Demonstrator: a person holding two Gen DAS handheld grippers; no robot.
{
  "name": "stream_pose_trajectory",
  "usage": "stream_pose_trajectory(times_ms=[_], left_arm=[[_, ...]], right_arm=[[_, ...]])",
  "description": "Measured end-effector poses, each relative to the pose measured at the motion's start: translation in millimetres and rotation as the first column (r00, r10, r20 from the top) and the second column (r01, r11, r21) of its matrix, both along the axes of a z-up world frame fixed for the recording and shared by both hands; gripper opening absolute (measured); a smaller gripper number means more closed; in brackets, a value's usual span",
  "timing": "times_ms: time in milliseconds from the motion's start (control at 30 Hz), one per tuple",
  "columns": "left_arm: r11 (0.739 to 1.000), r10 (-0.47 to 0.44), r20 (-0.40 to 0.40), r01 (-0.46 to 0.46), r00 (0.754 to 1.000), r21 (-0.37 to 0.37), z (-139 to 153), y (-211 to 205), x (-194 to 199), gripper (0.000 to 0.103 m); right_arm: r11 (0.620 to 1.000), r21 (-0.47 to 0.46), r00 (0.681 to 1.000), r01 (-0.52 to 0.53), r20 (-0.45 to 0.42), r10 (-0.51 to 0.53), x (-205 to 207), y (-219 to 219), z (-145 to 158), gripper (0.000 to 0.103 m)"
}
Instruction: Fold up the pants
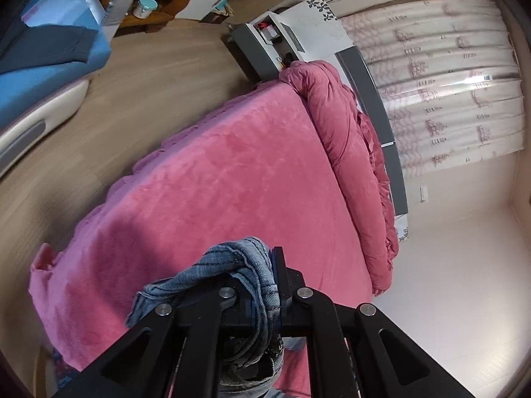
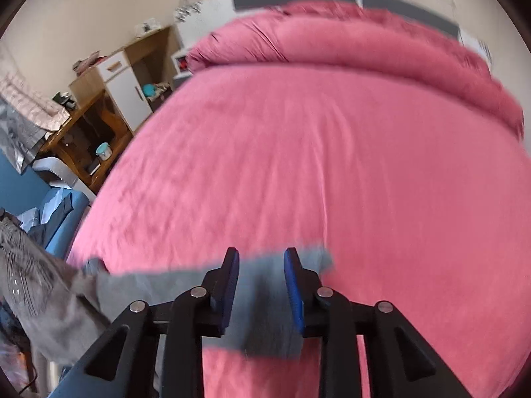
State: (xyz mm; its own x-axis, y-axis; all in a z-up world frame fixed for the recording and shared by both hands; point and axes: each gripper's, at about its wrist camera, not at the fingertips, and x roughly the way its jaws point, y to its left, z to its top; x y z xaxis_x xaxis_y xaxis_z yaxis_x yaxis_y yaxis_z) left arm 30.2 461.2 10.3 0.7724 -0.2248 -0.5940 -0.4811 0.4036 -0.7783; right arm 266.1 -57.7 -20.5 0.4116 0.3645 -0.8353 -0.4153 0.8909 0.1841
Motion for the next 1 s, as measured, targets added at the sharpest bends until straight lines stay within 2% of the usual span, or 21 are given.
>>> stream_pose_trajectory(times_ms=[100, 200, 267, 367, 433, 467, 500, 600, 733, 867, 1000], left_arm=[[1.0, -0.002, -0.006, 0.002, 1.0, 0.017, -1, 5, -15, 0.007], [0.999, 0.01, -0.02, -0.009, 1.0, 0.031, 0, 7, -26, 0.007], [0.999, 0.012, -0.028, -0.011, 1.0, 0.049, 2, 5, -36, 0.007], [0.997, 0.012, -0.041, -0.009, 0.999, 0.075, 7, 0, -48, 0.007], [0.996, 0.015, -0.037, -0.011, 0.999, 0.085, 10, -4, -57, 0.007], [0.996, 0.016, -0.032, -0.013, 0.999, 0.088, 11, -6, -60, 0.007], [0.996, 0.015, -0.022, -0.013, 1.0, 0.094, 14, -8, -65, 0.007], [0.996, 0.011, 0.037, -0.014, 0.999, 0.087, 24, -13, -79, 0.007], [0.997, 0.001, 0.146, -0.012, 0.989, 0.075, 48, -18, -100, 0.007], [0.999, 0.003, 0.248, -0.015, 0.969, 0.049, 76, -23, -120, 0.007], [0.997, -0.019, 0.338, -0.007, 0.941, 0.075, 116, -32, -140, 0.007]], right_arm=[[0.995, 0.049, 0.992, 0.082, -0.103, -0.076, -16, -31, -44, 0.034], [0.984, 0.091, 0.979, 0.152, -0.151, -0.137, -25, -44, -78, 0.036], [0.97, 0.168, 0.97, 0.177, -0.2, -0.142, -27, -44, -95, 0.036], [0.966, 0.202, 0.968, 0.158, -0.226, -0.111, -29, -29, -108, 0.036], [0.984, 0.12, 0.969, 0.134, -0.223, -0.104, -32, -15, -117, 0.029], [0.985, 0.111, 0.971, 0.133, -0.215, -0.106, -33, -12, -119, 0.013], [0.983, 0.121, 0.97, 0.14, -0.215, -0.111, -34, -11, -120, 0.012], [0.964, 0.198, 0.968, 0.178, -0.214, -0.135, -43, -19, -106, 0.007], [0.929, 0.324, 0.977, 0.18, -0.165, -0.132, -69, -39, -65, 0.006], [0.865, 0.47, 0.984, 0.177, -0.081, -0.157, -97, -70, -8, 0.005], [0.767, 0.619, 0.972, 0.17, 0.022, -0.234, -120, -112, 58, 0.004]])
